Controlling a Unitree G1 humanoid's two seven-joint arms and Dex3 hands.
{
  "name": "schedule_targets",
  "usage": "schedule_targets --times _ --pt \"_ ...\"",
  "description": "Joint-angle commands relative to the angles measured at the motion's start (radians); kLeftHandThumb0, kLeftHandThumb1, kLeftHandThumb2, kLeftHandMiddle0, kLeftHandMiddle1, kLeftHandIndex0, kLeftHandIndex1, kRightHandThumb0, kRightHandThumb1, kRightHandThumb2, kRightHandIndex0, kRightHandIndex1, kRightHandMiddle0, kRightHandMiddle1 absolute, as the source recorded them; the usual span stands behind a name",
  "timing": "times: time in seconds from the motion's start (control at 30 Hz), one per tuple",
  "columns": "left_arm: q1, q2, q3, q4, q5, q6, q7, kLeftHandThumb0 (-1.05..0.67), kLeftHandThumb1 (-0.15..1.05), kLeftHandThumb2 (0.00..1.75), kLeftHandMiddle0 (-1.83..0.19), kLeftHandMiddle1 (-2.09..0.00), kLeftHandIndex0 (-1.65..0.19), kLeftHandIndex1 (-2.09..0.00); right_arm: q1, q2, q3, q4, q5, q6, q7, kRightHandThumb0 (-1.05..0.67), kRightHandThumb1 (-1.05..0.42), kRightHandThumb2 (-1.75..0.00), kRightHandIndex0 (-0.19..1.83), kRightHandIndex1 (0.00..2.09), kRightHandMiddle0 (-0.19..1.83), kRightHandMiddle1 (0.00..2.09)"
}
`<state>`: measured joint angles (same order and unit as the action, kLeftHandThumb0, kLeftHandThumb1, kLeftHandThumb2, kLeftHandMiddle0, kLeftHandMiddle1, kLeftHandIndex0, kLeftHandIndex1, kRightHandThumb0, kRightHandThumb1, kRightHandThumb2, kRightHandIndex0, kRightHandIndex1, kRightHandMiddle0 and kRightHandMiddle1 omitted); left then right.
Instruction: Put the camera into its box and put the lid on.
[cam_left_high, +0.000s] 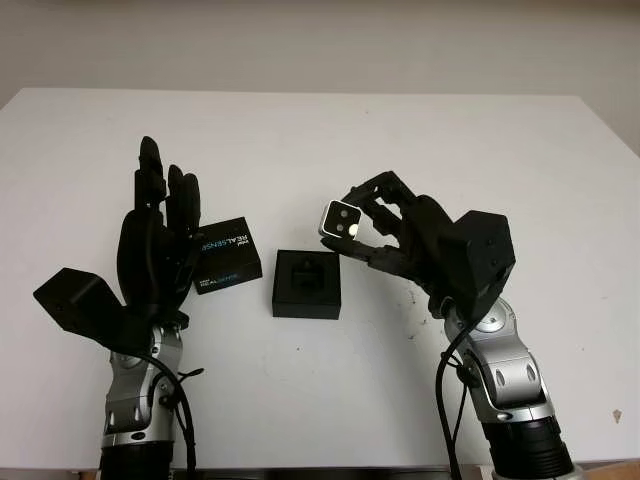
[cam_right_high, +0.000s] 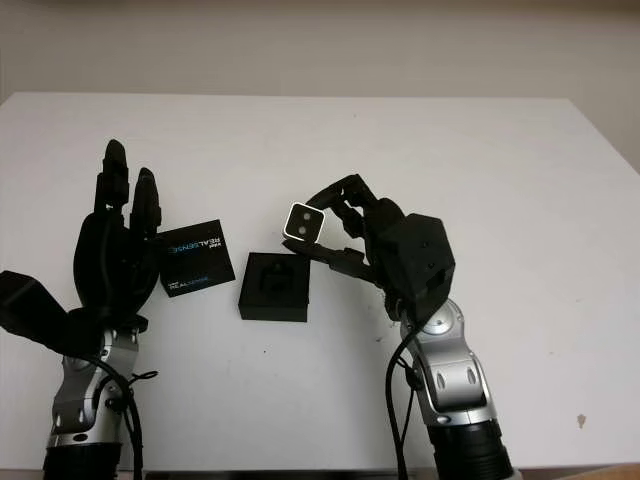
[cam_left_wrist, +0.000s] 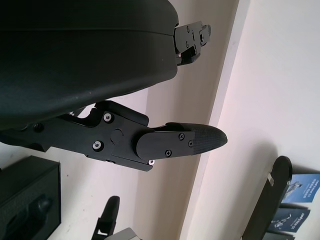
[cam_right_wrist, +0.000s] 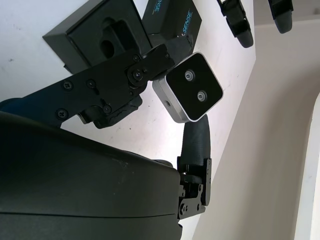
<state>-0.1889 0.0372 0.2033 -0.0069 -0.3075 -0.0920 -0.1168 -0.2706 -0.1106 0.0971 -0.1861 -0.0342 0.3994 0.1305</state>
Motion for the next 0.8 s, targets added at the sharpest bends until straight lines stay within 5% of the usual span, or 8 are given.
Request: schedule_targets --times 0.0,0.43,0.77 --pt "-0.004 -0.005 -0.006 -0.009 0.008 -0.011 0.006 -0.55 1.05 0.38 0.14 -0.06 0.17 -0.05 0.01 0.006 0.004 -0.033 -0.004 0.014 -0.007 -0.3 -1.04 -0.07 0.23 0.04 0.06 2.04" --pt "-0.006 -0.018 -0.004 -0.011 0.007 -0.009 0.013 -0.54 1.05 0.39 0.14 -0.05 0.17 -0.05 -0.017 -0.006 0.053 0.041 -0.038 0.024 0.027 -0.28 -1.04 -0.06 0.19 0.03 -0.01 2.01" --pt "-0.008 -0.017 -0.008 -0.022 0.015 0.01 0.035 -0.53 1.05 0.39 0.13 -0.06 0.16 -0.06 -0.092 -0.034 0.065 0.157 -0.064 0.0 0.085 -0.31 -0.98 -0.04 0.24 0.06 0.11 1.89"
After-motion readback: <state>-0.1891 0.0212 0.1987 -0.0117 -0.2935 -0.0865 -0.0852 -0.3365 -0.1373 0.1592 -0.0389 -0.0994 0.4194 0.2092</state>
